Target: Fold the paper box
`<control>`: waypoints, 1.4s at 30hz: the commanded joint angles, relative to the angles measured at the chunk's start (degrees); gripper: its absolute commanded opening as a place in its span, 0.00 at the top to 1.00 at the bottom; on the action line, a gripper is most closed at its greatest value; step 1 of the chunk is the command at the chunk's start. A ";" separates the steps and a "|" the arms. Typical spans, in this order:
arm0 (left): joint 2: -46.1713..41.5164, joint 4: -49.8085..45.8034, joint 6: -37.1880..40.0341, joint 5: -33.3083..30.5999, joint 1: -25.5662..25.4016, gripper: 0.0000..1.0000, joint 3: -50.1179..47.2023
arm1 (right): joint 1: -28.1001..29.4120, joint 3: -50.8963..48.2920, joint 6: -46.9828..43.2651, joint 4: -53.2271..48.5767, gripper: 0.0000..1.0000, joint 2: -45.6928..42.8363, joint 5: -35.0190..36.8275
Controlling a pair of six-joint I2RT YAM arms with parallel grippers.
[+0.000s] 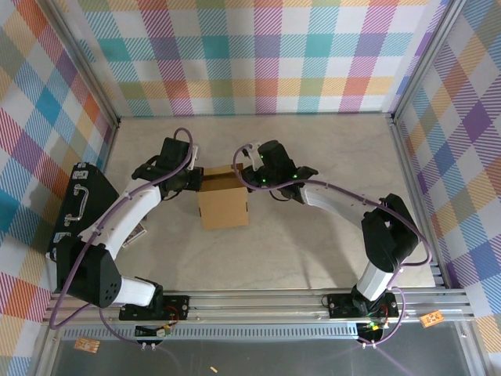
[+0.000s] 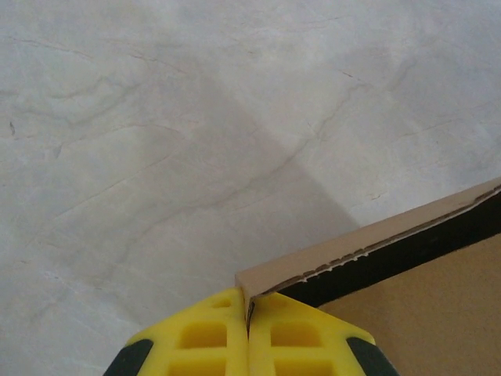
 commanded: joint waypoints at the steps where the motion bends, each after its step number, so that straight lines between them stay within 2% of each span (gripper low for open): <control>1: -1.51 4.31 -3.63 4.51 -2.55 1.00 0.31 | 3.33 0.46 1.01 -2.13 0.99 1.37 -4.19; 14: -3.47 9.60 -11.46 5.10 -4.82 1.00 -1.38 | 4.83 -0.06 0.81 1.71 1.00 -0.32 -2.39; 22: -5.04 12.32 -11.84 3.81 -4.98 1.00 -2.84 | 5.63 -1.45 -2.22 5.14 0.99 -2.26 -1.87; 32: -11.47 23.81 -12.64 4.72 -5.08 1.00 -11.22 | 5.71 -5.93 -5.39 11.18 0.99 -5.07 -2.03; 42: -8.69 19.68 -16.07 4.72 -5.09 1.00 -8.54 | 5.89 -7.20 -4.89 12.42 0.99 -3.96 -2.17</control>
